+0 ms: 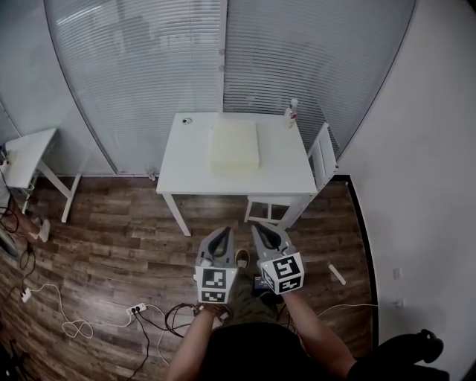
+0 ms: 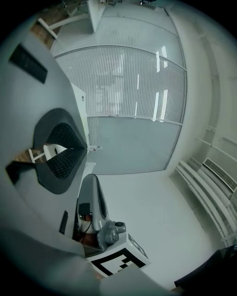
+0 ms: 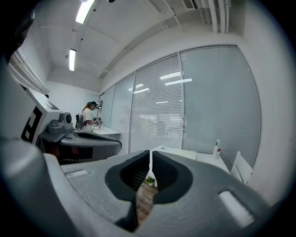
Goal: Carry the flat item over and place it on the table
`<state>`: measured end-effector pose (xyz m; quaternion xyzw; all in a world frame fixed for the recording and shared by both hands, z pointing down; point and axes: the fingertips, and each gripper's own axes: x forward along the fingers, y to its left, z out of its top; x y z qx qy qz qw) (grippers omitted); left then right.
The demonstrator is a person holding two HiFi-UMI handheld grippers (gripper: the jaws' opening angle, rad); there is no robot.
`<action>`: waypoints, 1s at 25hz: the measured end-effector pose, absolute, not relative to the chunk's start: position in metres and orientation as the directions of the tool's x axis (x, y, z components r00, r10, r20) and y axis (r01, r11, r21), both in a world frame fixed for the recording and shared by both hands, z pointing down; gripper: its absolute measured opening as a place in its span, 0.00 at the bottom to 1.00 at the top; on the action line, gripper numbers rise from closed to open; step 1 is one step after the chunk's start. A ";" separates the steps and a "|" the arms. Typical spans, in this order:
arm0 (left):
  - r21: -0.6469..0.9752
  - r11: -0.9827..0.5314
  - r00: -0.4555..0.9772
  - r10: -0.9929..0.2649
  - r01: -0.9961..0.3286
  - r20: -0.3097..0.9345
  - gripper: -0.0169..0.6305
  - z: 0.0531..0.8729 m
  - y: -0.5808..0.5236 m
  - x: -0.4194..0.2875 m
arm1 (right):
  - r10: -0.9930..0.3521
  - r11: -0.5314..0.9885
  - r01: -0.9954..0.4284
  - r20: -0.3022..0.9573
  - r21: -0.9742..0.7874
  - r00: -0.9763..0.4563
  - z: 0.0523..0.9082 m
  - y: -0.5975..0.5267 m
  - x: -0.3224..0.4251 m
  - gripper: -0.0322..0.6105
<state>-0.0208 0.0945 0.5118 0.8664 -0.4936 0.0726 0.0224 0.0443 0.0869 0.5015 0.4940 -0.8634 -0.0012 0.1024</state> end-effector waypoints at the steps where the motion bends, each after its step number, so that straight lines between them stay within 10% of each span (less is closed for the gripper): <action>1: -0.034 -0.506 0.497 -0.856 -0.862 0.145 0.03 0.511 0.096 -0.023 | -0.858 0.507 -0.854 0.163 0.115 -0.487 0.497 0.089 0.043 0.07; 25: -0.067 -0.314 0.321 -0.922 -0.947 -0.217 0.03 0.366 0.115 -0.069 | -0.901 0.344 -0.857 -0.121 0.384 -0.416 0.360 0.118 0.021 0.05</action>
